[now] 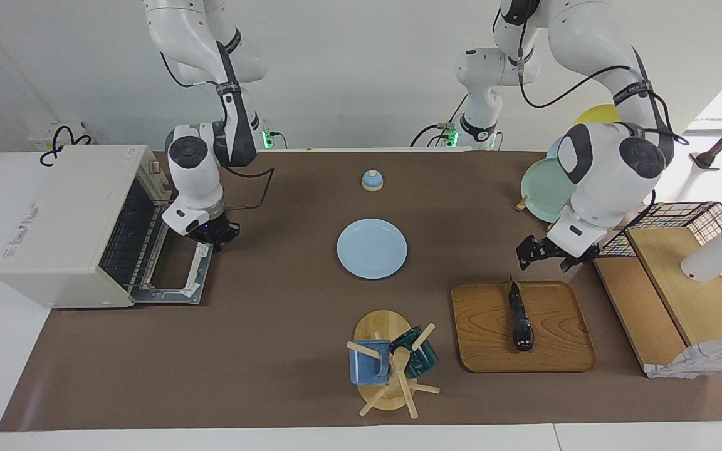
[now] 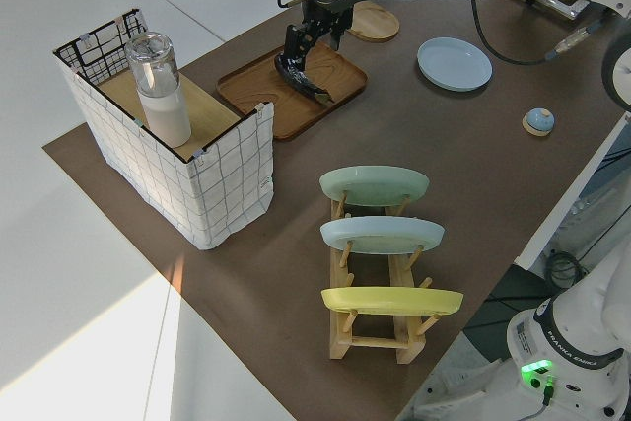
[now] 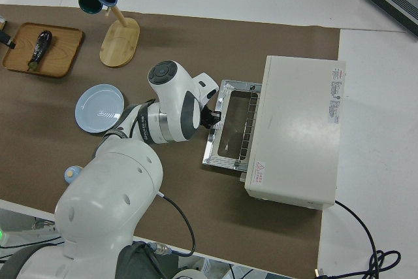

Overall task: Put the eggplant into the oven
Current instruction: 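Pull the oven door open with the right gripper while the left gripper reaches the eggplant, then grasp the purple eggplant with the left gripper and lift it off the tray, then carry the eggplant to the blue plate and set it down with the left gripper, then retract the left gripper while the right gripper reaches the eggplant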

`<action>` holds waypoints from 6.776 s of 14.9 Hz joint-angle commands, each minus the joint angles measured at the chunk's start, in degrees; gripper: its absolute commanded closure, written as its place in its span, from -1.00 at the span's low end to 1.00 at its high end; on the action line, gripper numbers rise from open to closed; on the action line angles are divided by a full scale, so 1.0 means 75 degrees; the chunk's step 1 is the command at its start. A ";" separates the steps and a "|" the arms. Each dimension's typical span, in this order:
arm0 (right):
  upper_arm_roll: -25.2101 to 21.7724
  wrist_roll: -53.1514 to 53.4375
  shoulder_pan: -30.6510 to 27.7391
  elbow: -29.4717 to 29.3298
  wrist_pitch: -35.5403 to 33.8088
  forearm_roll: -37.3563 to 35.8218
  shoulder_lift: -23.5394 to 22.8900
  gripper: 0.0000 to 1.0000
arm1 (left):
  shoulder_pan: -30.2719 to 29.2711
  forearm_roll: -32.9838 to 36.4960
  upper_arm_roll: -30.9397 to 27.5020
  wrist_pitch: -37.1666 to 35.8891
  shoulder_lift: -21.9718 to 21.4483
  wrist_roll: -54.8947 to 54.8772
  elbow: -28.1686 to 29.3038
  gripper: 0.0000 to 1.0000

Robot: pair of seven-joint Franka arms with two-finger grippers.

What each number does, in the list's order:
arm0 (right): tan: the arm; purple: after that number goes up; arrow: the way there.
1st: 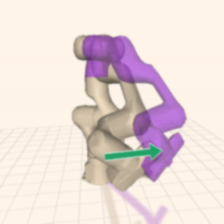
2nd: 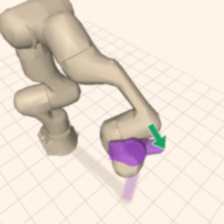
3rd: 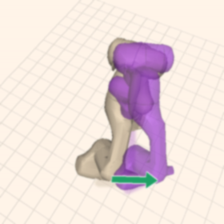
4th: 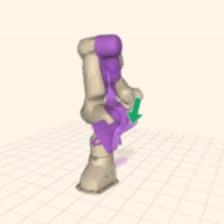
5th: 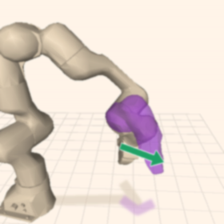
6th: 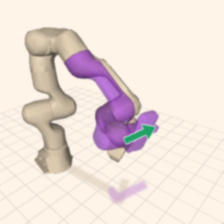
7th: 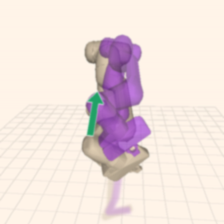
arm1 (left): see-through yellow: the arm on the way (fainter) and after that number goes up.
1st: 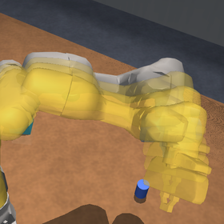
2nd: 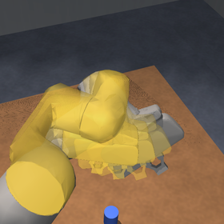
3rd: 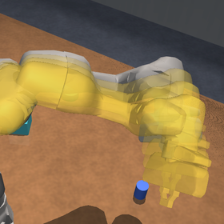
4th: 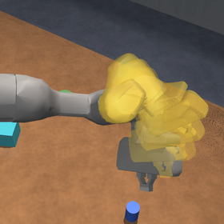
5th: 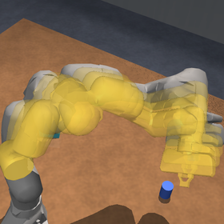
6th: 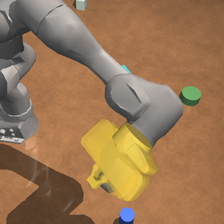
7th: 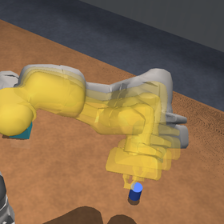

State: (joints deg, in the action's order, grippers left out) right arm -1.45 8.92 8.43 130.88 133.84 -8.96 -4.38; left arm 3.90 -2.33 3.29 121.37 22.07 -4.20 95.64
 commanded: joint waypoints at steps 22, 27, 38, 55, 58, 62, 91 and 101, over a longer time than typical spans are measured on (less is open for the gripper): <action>-0.0147 -0.0568 -0.0057 -0.4104 -0.5751 0.1557 0.0817 -1.00 | 0.0347 -0.0029 -0.0017 0.1501 0.1241 -0.0858 -0.0154 -0.38; -0.0123 -0.0521 -0.0022 -0.4302 -0.5786 0.1723 0.1028 -1.00 | 0.0300 -0.0029 -0.0017 0.1432 0.1218 -0.0858 -0.0142 0.92; -0.0147 -0.0626 -0.0081 -0.4233 -0.5563 0.1324 0.1111 -1.00 | 0.0708 -0.0251 0.0076 -0.1050 -0.0351 0.0638 -0.0377 1.00; -0.0123 -0.0615 -0.0069 -0.4221 -0.5564 0.1336 0.1123 -1.00 | 0.4483 -0.0545 0.0065 0.2003 -0.0999 0.4697 0.2576 1.00; -0.0111 -0.0615 -0.0069 -0.4232 -0.5564 0.1336 0.1123 -1.00 | 0.4601 -0.0545 0.0065 0.2251 -0.0752 0.4779 0.2565 1.00; -0.0100 -0.0603 -0.0057 -0.4221 -0.5564 0.1336 0.1123 -1.00 | 0.4484 -0.0545 0.0065 0.2147 -0.0728 0.4685 0.2437 0.89; -0.0041 0.2594 0.4032 -0.7753 -0.3734 0.1020 -0.3372 -1.00 | 0.0394 0.0030 -0.0029 -0.3888 -0.3985 0.1064 0.1053 -1.00; -0.0029 0.3674 0.4970 -0.7984 -0.2096 0.0691 -0.4772 -0.96 | 0.0429 0.0252 -0.0041 -0.4088 -0.3706 0.0818 0.0353 -1.00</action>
State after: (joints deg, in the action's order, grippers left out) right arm -1.55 35.78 44.66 69.26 115.21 -2.71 -39.74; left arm 6.58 -2.43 3.34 92.26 -6.67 2.91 101.61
